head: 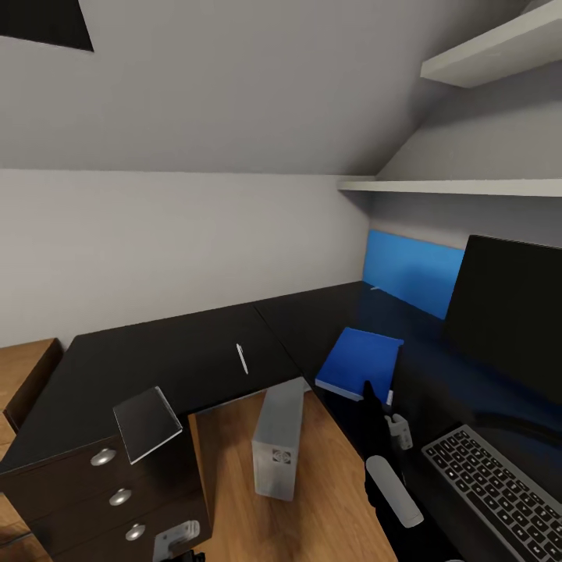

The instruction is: In the bedroom, organize the workspace by keeping the computer under the desk, ensuring the monitor is on the desk, placing the keyboard on the desk next to the monitor, placing the mouse on the desk next to the keyboard, moving the folder from the swivel chair onto the desk next to the mouse, stacking the notebook on top of the folder with the pen on top of the notebook, and positioning the swivel chair next to the desk.

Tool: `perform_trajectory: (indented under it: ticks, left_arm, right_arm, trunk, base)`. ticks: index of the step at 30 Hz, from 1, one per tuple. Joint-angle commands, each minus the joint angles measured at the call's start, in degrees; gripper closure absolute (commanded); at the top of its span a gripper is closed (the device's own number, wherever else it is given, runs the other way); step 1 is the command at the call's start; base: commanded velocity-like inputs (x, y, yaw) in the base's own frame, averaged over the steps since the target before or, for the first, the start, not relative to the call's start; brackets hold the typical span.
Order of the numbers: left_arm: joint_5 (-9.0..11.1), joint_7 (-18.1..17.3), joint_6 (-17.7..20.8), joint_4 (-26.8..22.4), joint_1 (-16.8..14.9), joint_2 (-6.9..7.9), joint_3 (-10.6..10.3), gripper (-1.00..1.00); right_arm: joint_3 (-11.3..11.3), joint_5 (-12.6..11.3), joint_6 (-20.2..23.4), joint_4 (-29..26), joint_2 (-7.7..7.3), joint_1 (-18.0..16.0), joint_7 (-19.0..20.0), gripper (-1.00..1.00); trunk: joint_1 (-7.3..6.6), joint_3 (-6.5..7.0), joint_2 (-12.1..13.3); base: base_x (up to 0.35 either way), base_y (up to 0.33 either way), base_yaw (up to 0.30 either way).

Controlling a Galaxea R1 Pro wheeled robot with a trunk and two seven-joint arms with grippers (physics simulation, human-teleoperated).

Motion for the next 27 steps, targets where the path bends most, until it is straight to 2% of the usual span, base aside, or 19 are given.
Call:
perform_trajectory:
  ticks: [1,10,24,25,27]
  left_arm:
    - [0.6,0.6,0.1,-0.1,0.0,0.09,-0.3,-1.0]
    - [0.6,0.5,0.1,0.1,0.0,0.14,-0.5,-1.0]
    - [0.6,0.5,0.1,0.3,0.0,0.12,-0.5,-1.0]
    - [0.6,0.5,0.1,0.3,0.0,0.11,-0.5,-1.0]
    - [0.6,0.5,0.1,0.3,0.0,0.09,-0.5,-1.0]
  right_arm:
    - [0.2,-0.5,-0.3,0.0,-0.03,0.0,0.0,1.0]
    - [0.2,-0.5,-0.3,0.0,-0.04,0.0,0.0,1.0]
    - [0.1,-0.5,-0.3,0.0,-0.04,0.0,0.0,1.0]
    - [0.1,-0.4,-0.3,0.0,-0.04,0.0,0.0,-1.0]
    - [0.1,-0.4,-0.3,-0.1,-0.04,0.0,0.0,-1.0]
  trunk:
    - [0.0,-0.06,0.0]
    - [0.0,-0.06,0.0]
    - [0.0,-0.06,0.0]
    - [0.0,-0.06,0.0]
    - [0.0,-0.06,0.0]
  base:
    - [0.0,0.0,0.0]
    - [0.079,0.0,0.0]
    - [0.004,0.0,0.0]
    - [0.0,0.0,0.0]
    - [0.0,0.0,0.0]
